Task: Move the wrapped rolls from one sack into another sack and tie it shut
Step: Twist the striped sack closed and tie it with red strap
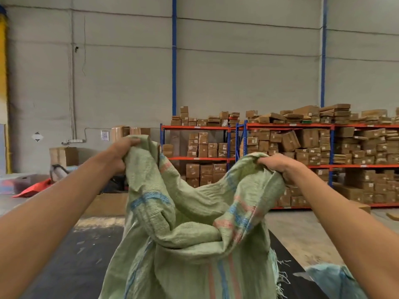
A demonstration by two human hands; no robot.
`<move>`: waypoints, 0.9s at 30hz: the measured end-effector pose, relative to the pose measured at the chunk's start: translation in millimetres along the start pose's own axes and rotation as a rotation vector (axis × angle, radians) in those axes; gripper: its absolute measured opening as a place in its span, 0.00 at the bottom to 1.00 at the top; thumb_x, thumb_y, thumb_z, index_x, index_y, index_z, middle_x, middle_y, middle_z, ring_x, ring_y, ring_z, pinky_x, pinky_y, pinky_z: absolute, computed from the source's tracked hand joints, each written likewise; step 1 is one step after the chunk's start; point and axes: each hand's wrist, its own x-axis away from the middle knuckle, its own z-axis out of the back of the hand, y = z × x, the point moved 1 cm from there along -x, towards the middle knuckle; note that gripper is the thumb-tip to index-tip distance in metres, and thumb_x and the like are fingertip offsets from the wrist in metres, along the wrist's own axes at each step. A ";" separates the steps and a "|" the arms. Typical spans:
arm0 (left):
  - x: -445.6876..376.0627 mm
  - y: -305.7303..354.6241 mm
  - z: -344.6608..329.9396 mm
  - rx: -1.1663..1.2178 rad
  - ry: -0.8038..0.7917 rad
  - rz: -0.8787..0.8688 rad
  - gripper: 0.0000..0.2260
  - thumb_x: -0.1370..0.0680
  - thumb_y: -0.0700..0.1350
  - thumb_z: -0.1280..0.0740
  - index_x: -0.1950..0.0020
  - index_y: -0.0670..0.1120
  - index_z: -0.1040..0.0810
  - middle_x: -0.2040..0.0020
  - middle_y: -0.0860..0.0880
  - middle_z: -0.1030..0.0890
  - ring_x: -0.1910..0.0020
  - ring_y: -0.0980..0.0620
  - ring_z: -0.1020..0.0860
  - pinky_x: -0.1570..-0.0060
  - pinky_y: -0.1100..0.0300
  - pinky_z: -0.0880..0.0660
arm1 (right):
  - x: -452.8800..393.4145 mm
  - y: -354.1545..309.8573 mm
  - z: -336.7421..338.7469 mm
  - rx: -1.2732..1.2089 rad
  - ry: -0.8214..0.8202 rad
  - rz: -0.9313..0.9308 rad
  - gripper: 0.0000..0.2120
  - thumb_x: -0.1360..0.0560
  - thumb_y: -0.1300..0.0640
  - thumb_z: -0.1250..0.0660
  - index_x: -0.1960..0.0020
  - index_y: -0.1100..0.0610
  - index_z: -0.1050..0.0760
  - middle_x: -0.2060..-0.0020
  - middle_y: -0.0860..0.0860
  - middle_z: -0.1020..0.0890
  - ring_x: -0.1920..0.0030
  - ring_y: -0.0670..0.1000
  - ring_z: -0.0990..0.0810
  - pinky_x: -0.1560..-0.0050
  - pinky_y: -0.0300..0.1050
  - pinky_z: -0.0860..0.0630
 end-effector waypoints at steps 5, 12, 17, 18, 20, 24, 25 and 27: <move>5.1 23.3 -37.2 -0.318 -0.028 -0.197 0.08 0.21 0.49 0.36 0.53 0.45 0.21 0.59 0.44 0.20 0.64 0.48 0.21 0.67 0.58 0.25 | 2.5 -42.0 -6.1 0.410 0.178 0.266 0.22 0.22 0.41 0.35 0.52 0.62 0.24 0.62 0.53 0.23 0.65 0.50 0.25 0.67 0.43 0.30; 14.5 23.4 -74.4 0.015 -0.534 -0.452 0.33 0.29 0.47 0.34 0.23 0.52 0.35 0.27 0.48 0.33 0.38 0.52 0.25 0.48 0.63 0.23 | 11.7 -100.3 -23.8 -0.668 -0.420 0.275 0.13 0.23 0.49 0.31 0.46 0.57 0.21 0.56 0.54 0.15 0.59 0.53 0.16 0.56 0.47 0.18; 14.8 4.3 -98.1 -0.392 -0.590 -0.449 0.55 0.34 0.49 0.19 0.22 0.65 0.56 0.28 0.53 0.34 0.35 0.48 0.25 0.38 0.50 0.24 | 25.5 -137.3 -25.9 -1.012 -0.568 0.497 0.07 0.22 0.56 0.35 0.49 0.59 0.23 0.59 0.53 0.20 0.59 0.50 0.20 0.54 0.43 0.21; 15.7 0.7 -103.4 -0.393 -0.536 -0.472 0.55 0.35 0.49 0.19 0.22 0.65 0.54 0.29 0.52 0.33 0.36 0.48 0.24 0.38 0.50 0.24 | 28.3 -141.4 -26.8 -1.058 -0.553 0.527 0.06 0.22 0.55 0.35 0.51 0.58 0.24 0.64 0.51 0.23 0.64 0.48 0.23 0.59 0.41 0.24; 15.2 -2.6 -108.8 -0.306 -0.381 -0.513 0.44 0.33 0.45 0.20 0.23 0.58 0.42 0.33 0.51 0.28 0.41 0.52 0.22 0.47 0.57 0.21 | 33.9 -144.9 -28.3 -1.120 -0.511 0.568 0.06 0.22 0.55 0.35 0.55 0.57 0.26 0.70 0.48 0.28 0.70 0.46 0.29 0.67 0.38 0.29; 1.4 -7.4 -110.4 -0.274 -0.206 -0.507 0.19 0.26 0.36 0.30 0.36 0.48 0.23 0.49 0.51 0.18 0.55 0.57 0.19 0.63 0.69 0.26 | 38.9 -135.1 -29.0 -0.944 -0.511 0.570 0.12 0.19 0.55 0.38 0.43 0.62 0.23 0.55 0.55 0.16 0.58 0.51 0.17 0.56 0.42 0.19; -6.5 -6.2 -108.2 -0.259 -0.138 -0.508 0.17 0.25 0.36 0.32 0.38 0.47 0.22 0.52 0.52 0.18 0.55 0.57 0.20 0.61 0.68 0.27 | 39.4 -131.9 -29.0 -0.830 -0.432 0.569 0.14 0.19 0.52 0.38 0.41 0.61 0.23 0.51 0.57 0.16 0.56 0.52 0.16 0.55 0.44 0.18; -22.6 -1.0 -100.5 -0.218 -0.033 -0.442 0.16 0.24 0.37 0.34 0.36 0.45 0.22 0.49 0.51 0.20 0.52 0.55 0.22 0.53 0.64 0.29 | 43.7 -126.4 -30.1 -0.553 -0.170 0.587 0.17 0.19 0.45 0.38 0.43 0.59 0.23 0.49 0.58 0.16 0.63 0.50 0.18 0.62 0.43 0.19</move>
